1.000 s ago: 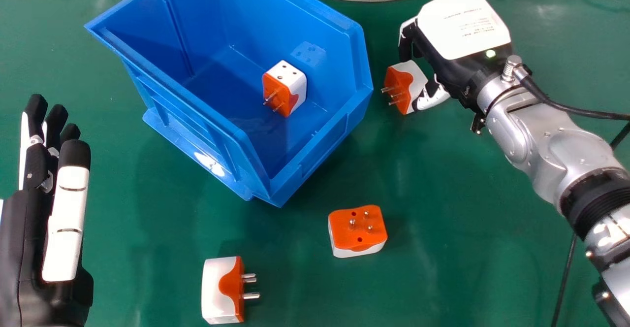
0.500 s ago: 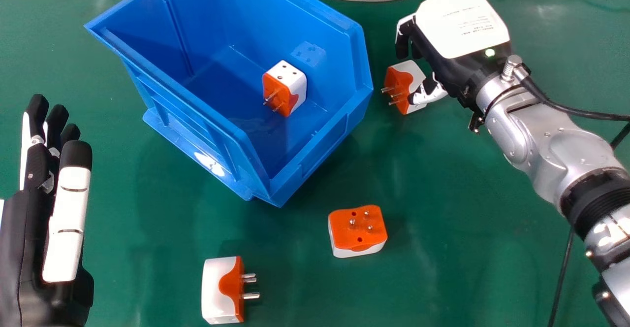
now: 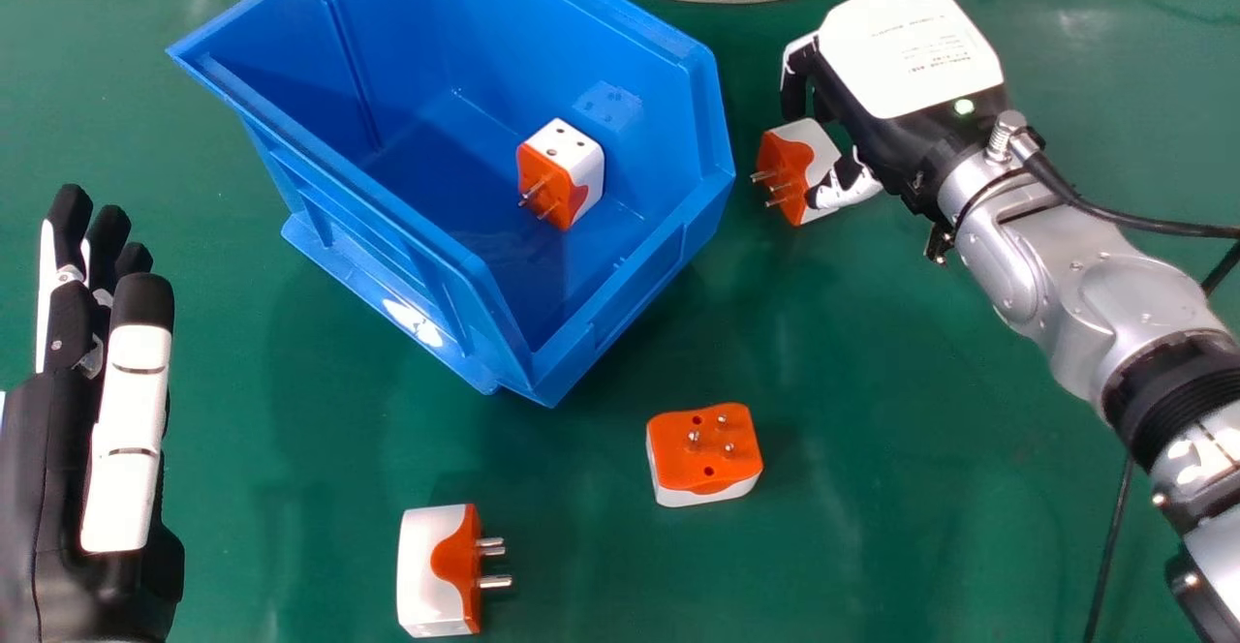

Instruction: Pick all objects and put in blue box

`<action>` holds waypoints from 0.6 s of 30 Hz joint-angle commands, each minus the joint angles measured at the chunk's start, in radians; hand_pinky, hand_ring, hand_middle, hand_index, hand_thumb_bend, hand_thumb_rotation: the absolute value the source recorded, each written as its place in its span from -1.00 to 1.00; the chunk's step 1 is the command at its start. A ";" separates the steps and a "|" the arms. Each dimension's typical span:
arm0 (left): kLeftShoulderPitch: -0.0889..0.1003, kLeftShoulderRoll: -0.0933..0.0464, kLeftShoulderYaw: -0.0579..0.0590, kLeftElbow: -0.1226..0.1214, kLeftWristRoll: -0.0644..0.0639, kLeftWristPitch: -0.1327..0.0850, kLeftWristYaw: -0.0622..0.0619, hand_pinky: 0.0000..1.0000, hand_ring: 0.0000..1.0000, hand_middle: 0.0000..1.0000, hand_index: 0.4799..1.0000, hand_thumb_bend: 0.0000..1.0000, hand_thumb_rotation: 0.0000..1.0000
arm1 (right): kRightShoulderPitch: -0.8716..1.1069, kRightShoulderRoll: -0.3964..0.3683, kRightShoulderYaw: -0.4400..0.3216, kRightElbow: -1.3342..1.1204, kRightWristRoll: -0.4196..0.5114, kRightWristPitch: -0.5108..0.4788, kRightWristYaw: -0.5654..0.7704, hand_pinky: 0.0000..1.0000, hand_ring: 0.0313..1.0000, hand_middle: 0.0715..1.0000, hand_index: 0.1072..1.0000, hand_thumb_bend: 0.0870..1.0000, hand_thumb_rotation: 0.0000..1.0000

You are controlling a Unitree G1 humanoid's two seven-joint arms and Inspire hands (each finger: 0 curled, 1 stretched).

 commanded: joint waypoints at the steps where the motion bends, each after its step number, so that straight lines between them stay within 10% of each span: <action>1: 0.002 0.007 0.012 -0.028 0.005 -0.007 0.004 1.00 1.00 1.00 1.00 0.28 0.62 | -0.041 -0.014 -0.017 -0.030 0.023 0.008 0.014 -0.41 -0.21 -0.06 -0.01 -0.12 -1.00; 18: -0.004 0.007 0.007 -0.036 0.016 0.010 0.012 0.99 0.99 1.00 1.00 0.29 0.62 | -0.043 -0.022 -0.020 -0.054 0.037 0.005 0.086 -0.16 0.18 0.38 0.37 0.03 -1.00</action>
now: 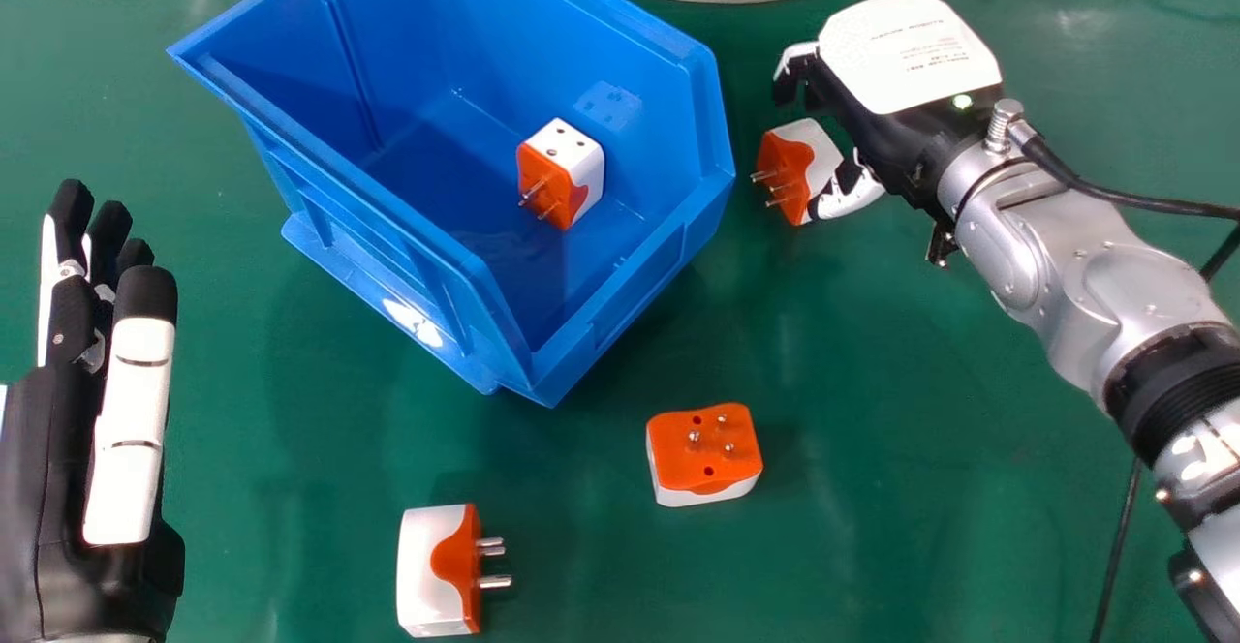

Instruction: Pick all objects and put in blue box

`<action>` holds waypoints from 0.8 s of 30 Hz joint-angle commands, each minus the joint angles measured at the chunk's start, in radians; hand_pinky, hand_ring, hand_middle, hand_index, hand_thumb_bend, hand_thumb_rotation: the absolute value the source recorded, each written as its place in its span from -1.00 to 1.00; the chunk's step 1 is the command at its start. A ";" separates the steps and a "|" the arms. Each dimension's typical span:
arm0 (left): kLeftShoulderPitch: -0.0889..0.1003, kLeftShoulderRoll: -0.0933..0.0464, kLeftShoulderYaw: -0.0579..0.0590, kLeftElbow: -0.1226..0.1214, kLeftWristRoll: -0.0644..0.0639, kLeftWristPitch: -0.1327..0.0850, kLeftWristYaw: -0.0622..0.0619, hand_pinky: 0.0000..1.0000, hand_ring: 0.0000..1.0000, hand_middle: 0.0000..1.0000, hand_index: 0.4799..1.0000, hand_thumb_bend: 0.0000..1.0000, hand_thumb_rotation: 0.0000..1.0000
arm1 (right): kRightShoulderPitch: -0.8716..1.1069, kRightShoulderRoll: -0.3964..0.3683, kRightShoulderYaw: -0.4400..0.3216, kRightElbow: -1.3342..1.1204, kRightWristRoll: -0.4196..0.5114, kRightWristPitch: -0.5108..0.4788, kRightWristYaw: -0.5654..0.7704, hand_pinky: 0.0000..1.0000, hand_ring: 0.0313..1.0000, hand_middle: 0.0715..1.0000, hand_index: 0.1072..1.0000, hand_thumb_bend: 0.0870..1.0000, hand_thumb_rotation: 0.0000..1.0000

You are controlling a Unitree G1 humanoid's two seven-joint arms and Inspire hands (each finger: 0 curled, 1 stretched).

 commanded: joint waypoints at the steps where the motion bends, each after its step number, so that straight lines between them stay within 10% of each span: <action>1: 0.002 0.006 0.008 -0.027 0.002 -0.004 0.002 0.99 0.99 1.00 1.00 0.30 0.62 | -0.044 -0.017 -0.011 -0.024 0.008 0.006 0.002 -0.13 0.22 0.41 0.39 0.18 -1.00; 5: 0.002 0.004 0.006 -0.025 -0.006 -0.004 -0.002 1.00 1.00 1.00 1.00 0.31 0.63 | -0.048 -0.017 -0.006 -0.021 0.002 0.013 0.004 0.03 0.34 0.49 0.46 0.67 -1.00; 24: -0.001 0.000 0.007 -0.005 0.009 -0.024 0.003 0.96 0.98 0.99 1.00 0.29 0.61 | -0.075 0.006 0.026 0.042 -0.019 0.016 -0.004 0.20 0.45 0.55 0.51 0.93 -1.00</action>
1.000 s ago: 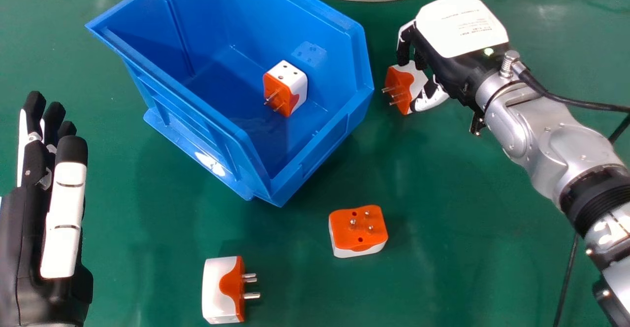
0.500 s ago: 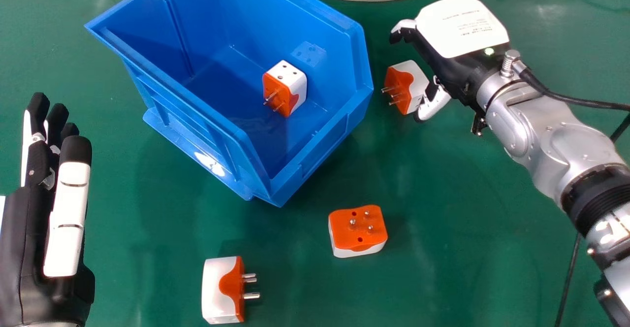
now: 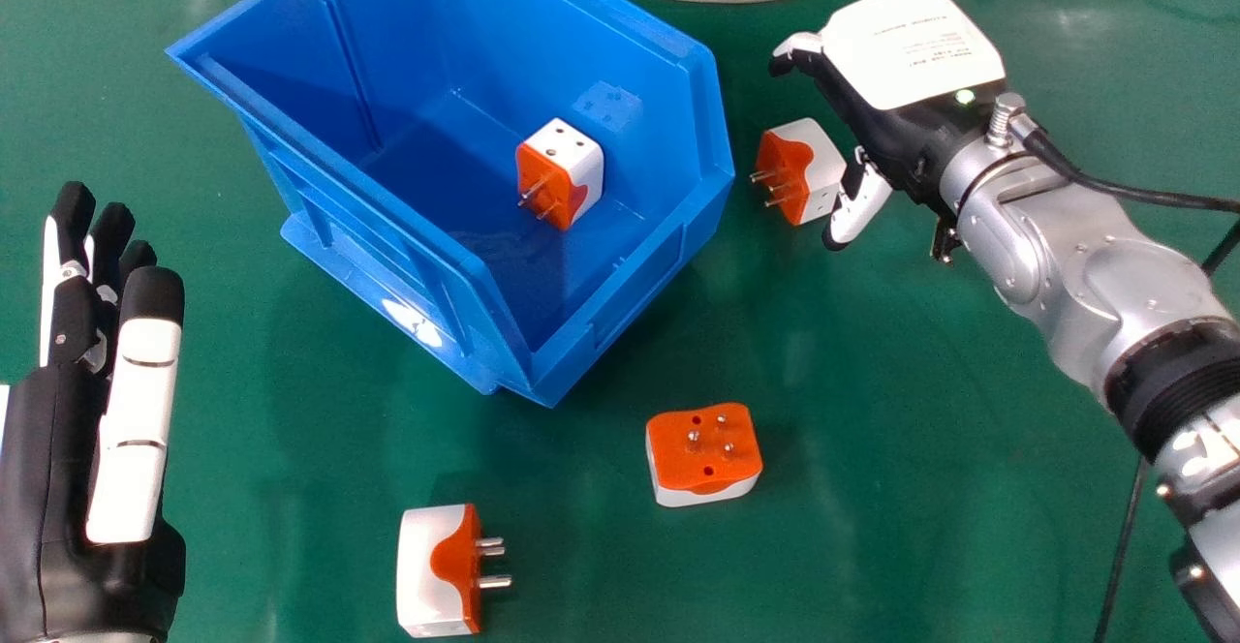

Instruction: Pick all objects and put in blue box

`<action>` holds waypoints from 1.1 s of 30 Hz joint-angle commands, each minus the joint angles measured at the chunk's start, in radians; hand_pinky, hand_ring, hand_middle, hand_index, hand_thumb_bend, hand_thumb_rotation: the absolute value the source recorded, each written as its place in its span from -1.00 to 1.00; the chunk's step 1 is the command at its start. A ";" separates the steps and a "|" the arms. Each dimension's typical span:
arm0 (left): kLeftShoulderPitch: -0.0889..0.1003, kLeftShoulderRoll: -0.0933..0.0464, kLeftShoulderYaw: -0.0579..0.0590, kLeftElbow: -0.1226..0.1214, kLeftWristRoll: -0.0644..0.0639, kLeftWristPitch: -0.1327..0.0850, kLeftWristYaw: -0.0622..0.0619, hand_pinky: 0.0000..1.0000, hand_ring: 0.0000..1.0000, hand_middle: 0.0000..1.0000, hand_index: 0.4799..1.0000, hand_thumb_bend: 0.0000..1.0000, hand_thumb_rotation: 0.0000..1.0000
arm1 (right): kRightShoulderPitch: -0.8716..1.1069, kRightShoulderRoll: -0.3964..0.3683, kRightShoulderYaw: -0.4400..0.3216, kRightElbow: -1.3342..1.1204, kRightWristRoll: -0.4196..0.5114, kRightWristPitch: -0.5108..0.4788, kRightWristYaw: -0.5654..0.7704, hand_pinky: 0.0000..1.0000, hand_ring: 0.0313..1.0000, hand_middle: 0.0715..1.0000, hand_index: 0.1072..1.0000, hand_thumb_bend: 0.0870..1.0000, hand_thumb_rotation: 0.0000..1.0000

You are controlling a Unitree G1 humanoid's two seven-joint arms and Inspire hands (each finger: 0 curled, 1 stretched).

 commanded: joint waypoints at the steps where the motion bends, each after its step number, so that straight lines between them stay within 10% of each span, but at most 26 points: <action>1: 0.000 0.002 0.008 -0.005 -0.005 -0.026 -0.006 0.96 0.98 0.99 1.00 0.28 0.62 | -0.054 0.011 0.017 0.026 -0.017 0.003 -0.020 0.20 0.45 0.55 0.51 0.93 -1.00; 9: 0.009 0.013 0.019 -0.013 -0.011 -0.041 -0.020 0.97 0.98 1.00 1.00 0.27 0.62 | -0.093 0.063 0.055 0.130 -0.032 0.007 -0.048 0.24 0.48 0.56 0.52 0.82 -1.00; 13: 0.031 -0.007 0.033 -0.065 -0.035 0.021 0.010 0.98 0.99 1.00 1.00 0.26 0.63 | -0.100 0.084 0.066 0.167 -0.027 0.004 -0.066 0.22 0.47 0.55 0.51 0.79 -1.00; 23: 0.064 0.008 0.075 -0.071 -0.075 0.006 -0.026 0.93 0.96 0.95 0.93 0.22 0.48 | -0.089 0.124 0.080 0.230 -0.018 0.010 -0.096 0.14 0.43 0.51 0.47 0.61 -1.00; 33: 0.083 0.012 0.091 -0.078 -0.071 0.014 -0.026 0.93 0.95 0.95 0.92 0.21 0.46 | -0.094 0.126 0.085 0.234 -0.021 0.008 -0.105 0.08 0.41 0.49 0.44 0.39 -1.00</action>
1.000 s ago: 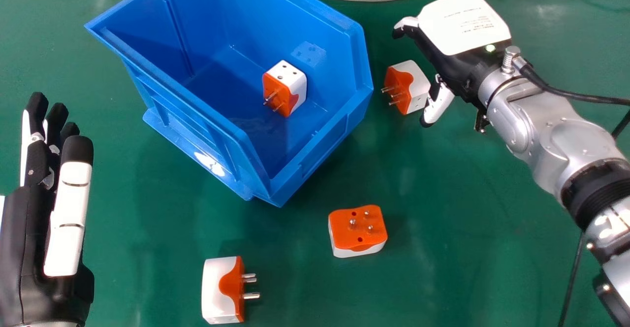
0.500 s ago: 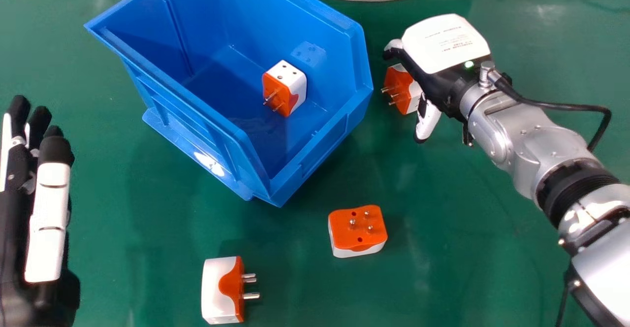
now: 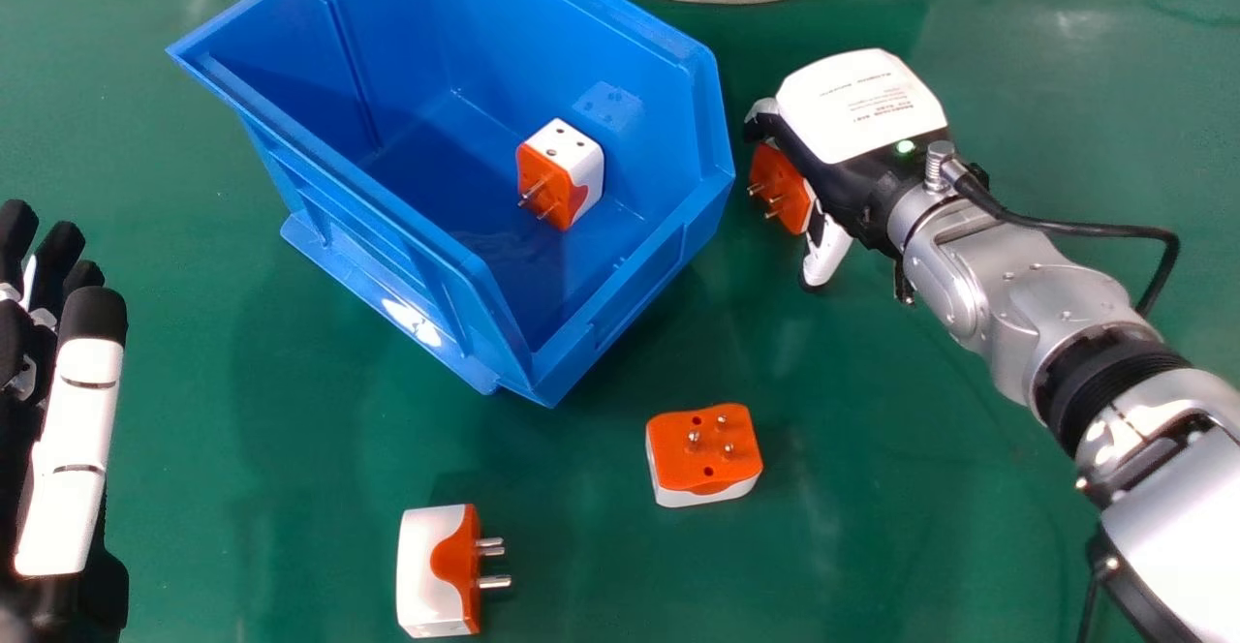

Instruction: Pick all objects and put in blue box

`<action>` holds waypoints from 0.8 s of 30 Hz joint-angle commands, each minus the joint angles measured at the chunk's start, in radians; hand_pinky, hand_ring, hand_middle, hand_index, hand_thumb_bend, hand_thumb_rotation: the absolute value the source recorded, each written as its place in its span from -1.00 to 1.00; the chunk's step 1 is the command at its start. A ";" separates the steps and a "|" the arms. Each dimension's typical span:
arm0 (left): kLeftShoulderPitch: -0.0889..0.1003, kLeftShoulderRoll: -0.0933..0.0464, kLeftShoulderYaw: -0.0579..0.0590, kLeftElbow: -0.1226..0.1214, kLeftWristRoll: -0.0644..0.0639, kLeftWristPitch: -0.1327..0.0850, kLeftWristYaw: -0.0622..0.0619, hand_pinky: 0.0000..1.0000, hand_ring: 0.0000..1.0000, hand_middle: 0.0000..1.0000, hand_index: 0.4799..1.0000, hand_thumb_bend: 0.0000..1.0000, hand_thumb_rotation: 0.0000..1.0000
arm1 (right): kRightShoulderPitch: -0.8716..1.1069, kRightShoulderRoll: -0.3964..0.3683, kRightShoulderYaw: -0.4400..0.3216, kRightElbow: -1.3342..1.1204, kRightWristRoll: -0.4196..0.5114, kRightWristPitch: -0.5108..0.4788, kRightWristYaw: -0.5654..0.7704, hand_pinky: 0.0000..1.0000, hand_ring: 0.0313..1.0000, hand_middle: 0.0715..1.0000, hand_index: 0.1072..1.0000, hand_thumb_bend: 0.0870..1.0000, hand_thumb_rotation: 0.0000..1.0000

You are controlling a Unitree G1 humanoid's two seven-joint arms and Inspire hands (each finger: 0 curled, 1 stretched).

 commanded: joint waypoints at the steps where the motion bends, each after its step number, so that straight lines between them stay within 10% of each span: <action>1: 0.015 0.009 0.014 -0.031 0.005 -0.012 -0.004 0.94 0.95 0.95 0.91 0.22 0.46 | -0.042 -0.007 0.005 -0.003 0.003 0.004 -0.028 0.06 0.40 0.49 0.44 0.37 -1.00; 24: 0.035 0.010 0.030 -0.062 0.025 0.013 0.007 0.97 0.95 0.95 0.91 0.29 0.54 | -0.050 -0.019 0.064 0.005 -0.038 0.009 -0.141 -0.34 -0.12 0.03 0.10 -0.07 -1.00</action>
